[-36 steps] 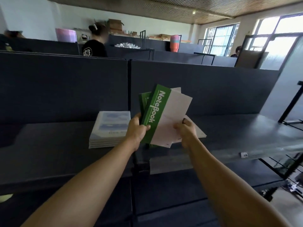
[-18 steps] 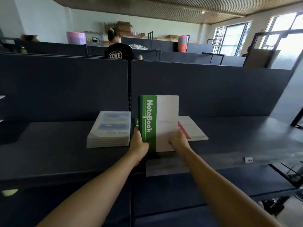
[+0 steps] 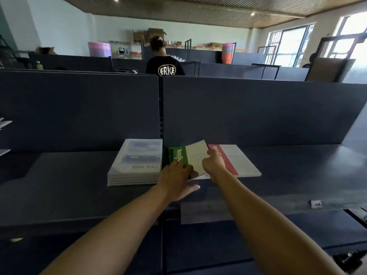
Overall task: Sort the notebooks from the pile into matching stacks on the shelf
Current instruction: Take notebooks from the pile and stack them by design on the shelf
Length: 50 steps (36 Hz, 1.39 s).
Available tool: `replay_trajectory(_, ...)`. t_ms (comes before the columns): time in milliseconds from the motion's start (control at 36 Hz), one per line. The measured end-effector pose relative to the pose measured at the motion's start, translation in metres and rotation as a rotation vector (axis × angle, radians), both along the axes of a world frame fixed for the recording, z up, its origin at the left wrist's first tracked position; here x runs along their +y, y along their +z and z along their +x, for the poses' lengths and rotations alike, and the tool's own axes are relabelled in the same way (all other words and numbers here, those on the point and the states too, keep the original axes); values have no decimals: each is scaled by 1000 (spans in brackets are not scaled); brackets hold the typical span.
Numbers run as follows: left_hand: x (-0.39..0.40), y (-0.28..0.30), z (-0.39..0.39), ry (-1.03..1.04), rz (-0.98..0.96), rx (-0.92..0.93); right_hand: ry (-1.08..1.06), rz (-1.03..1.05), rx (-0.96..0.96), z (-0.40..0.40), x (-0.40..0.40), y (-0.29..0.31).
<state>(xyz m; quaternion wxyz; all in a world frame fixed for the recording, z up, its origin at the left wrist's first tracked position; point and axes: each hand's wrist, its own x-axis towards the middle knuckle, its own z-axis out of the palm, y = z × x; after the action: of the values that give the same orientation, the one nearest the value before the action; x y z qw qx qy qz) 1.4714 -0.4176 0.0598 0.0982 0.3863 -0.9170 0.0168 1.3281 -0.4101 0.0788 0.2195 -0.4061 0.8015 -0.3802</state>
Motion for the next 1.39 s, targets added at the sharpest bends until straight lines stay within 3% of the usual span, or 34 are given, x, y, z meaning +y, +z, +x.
replay_trajectory(111,-9,-3,0,-1,43,-39,28,60,44,-4,-3,-3)
replay_trajectory(444,-41,-2,-19,72,98,-199,158,189,526,5,-6,-8)
replay_trajectory(639,-39,4,-21,78,135,-267,185,207,583,0,0,-8)
replay_trajectory(722,-30,9,-21,85,157,-226,203,193,616,-4,3,-6)
replay_trajectory(861,-18,14,-10,90,23,-34,236,103,647,0,3,0)
replay_trajectory(1028,-21,25,32,199,-63,92,328,-94,710,27,-7,16)
replay_trajectory(1389,-1,39,194,511,-152,11,657,-209,739,157,-27,26)
